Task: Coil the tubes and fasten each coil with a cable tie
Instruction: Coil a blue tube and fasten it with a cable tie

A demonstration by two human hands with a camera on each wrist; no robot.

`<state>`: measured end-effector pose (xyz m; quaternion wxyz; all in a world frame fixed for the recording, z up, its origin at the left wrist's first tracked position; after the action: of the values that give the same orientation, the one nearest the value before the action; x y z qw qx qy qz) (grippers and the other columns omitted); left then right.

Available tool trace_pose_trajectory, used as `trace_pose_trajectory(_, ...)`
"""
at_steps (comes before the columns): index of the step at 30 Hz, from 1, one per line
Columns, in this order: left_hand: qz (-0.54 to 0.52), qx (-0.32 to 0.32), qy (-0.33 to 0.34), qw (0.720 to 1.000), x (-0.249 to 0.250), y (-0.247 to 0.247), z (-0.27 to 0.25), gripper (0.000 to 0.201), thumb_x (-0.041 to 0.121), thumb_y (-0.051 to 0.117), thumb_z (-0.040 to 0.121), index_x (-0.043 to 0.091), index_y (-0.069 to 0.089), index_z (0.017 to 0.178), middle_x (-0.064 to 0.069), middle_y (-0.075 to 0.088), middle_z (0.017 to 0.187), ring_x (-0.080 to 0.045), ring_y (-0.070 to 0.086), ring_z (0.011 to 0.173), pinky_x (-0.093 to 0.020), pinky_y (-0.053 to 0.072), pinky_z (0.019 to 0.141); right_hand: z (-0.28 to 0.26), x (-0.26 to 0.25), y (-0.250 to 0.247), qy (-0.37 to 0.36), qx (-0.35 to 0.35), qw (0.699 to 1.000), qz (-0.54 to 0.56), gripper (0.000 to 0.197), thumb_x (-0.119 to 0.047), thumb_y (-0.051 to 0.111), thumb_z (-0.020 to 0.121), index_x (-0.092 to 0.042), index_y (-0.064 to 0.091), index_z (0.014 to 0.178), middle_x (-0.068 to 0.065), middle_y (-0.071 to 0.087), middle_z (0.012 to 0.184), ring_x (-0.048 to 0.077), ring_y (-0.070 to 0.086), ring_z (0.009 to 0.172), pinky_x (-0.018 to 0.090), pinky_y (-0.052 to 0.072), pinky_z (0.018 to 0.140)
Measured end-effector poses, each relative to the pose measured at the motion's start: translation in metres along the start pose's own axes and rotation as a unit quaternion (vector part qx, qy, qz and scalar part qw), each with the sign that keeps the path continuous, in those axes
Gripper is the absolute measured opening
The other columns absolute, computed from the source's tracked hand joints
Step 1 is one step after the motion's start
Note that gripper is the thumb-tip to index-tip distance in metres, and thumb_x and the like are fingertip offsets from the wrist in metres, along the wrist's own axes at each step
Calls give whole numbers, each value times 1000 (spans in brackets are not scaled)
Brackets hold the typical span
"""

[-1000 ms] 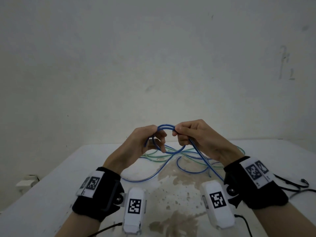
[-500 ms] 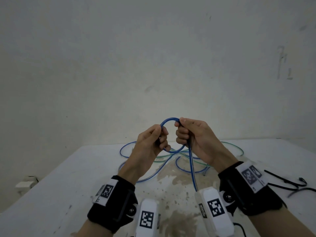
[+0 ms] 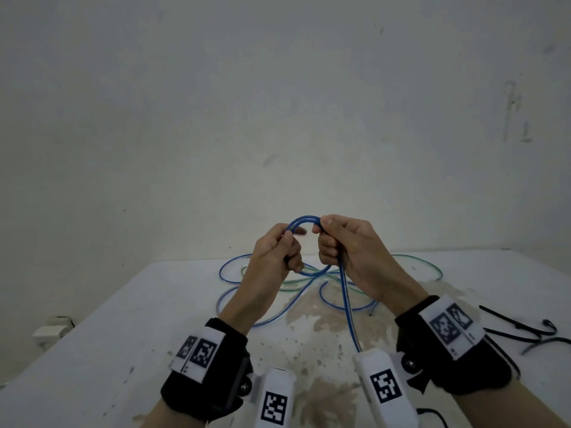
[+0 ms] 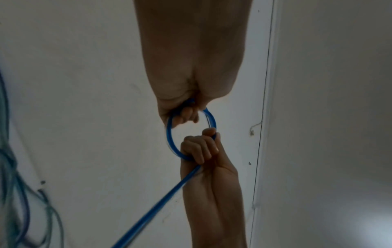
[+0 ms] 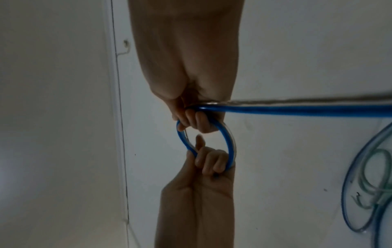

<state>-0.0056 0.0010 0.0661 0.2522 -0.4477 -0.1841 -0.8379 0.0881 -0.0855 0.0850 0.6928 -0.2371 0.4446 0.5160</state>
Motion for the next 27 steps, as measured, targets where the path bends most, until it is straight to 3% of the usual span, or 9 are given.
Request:
trace_pose_trajectory(3,18,36,16,999,3,-1,1,28,12,30,101,10,58,94,7,32,59,-7,32,54,-19,35,55,-2,0,5,-51,32,996,-73,29,-14,39,99,-4,59,82,-4,33,54,10,30,50,22,32,49)
trace_pose_trajectory(7,24,109,52,992,6,-5,0,26,12,31,101,10,51,83,3,37,64,-6,34,55,-21,34,57,-6,-1,15,-132,57,959,-243,24,-15,38,99,-6,60,95,-6,45,58,5,45,53,22,43,58)
trace_pose_trajectory(10,-53,140,49,988,3,-6,-1,28,11,30,101,9,45,77,3,35,62,-8,31,52,-18,33,52,-9,8,17,-112,78,970,-201,24,-14,38,99,-4,59,92,2,52,61,9,50,60,20,45,62)
trace_pose_trajectory(14,-180,174,25,968,-9,-13,1,31,10,30,101,8,43,73,7,34,52,-7,29,46,-17,32,46,-10,19,12,-71,85,990,-83,27,-12,41,97,-3,62,83,6,58,61,19,54,64,32,48,71)
trace_pose_trajectory(18,-200,187,2,962,-9,-12,0,32,11,30,101,9,44,73,6,34,52,-6,30,44,-17,31,45,-16,14,24,-148,67,969,-184,23,-18,46,96,-4,63,88,-6,53,59,10,50,62,18,43,63)
trace_pose_trajectory(20,-195,177,-16,964,-7,-12,-1,31,10,30,101,9,44,73,6,31,52,-8,29,45,-18,30,45,-17,13,28,-179,65,950,-248,19,-19,46,95,-9,61,90,-5,51,60,8,48,59,18,41,59)
trace_pose_trajectory(22,-205,155,-40,966,-6,-13,-2,29,9,31,99,9,43,73,4,28,54,-9,28,46,-20,29,48,-14,12,21,-163,71,960,-219,19,-14,45,96,-12,61,86,-5,51,56,10,50,58,22,43,61)
trace_pose_trajectory(24,-226,132,-59,963,-3,-14,-3,26,10,33,96,10,42,72,2,26,57,-11,26,48,-23,28,51,-9,15,11,-95,50,989,-99,22,-9,45,96,-9,62,82,-4,54,56,13,53,60,23,47,66)
trace_pose_trajectory(27,-252,127,-58,958,1,-15,-3,27,15,33,97,11,42,71,2,24,59,-12,25,52,-24,27,54,-10,14,11,-21,-8,999,-24,25,-13,42,96,-6,62,83,2,66,72,18,65,77,28,52,76)
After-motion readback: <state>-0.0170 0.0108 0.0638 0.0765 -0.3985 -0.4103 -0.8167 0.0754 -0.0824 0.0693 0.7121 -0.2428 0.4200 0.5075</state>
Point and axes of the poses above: each hand's wrist, its own z-axis towards the middle knuckle, its own y-axis out of the palm, x = y × z, the point moved 5 cm from there along z, towards the middle knuckle
